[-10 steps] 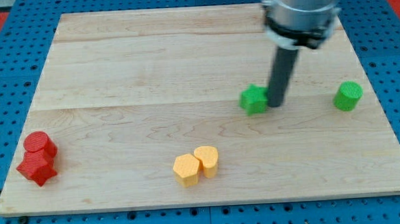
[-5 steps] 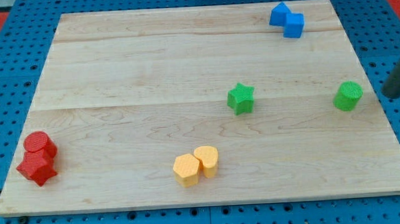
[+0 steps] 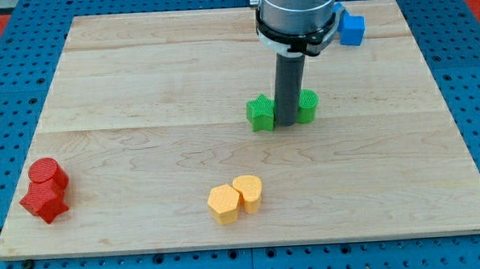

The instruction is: Place the green blocks diagonal to the blue blocks on the bottom left side

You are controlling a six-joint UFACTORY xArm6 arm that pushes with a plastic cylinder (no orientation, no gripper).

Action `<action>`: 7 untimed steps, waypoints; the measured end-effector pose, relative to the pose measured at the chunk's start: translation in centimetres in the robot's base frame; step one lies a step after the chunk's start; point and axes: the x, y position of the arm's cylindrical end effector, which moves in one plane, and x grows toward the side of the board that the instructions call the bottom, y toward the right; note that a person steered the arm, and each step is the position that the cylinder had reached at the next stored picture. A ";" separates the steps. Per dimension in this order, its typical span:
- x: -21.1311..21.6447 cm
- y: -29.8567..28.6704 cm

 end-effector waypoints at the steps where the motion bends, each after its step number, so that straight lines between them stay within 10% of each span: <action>1: -3.3 -3.5; 2: -2.5 -9.2; 4: 2.2 -1.5; 7: -1.9 9.1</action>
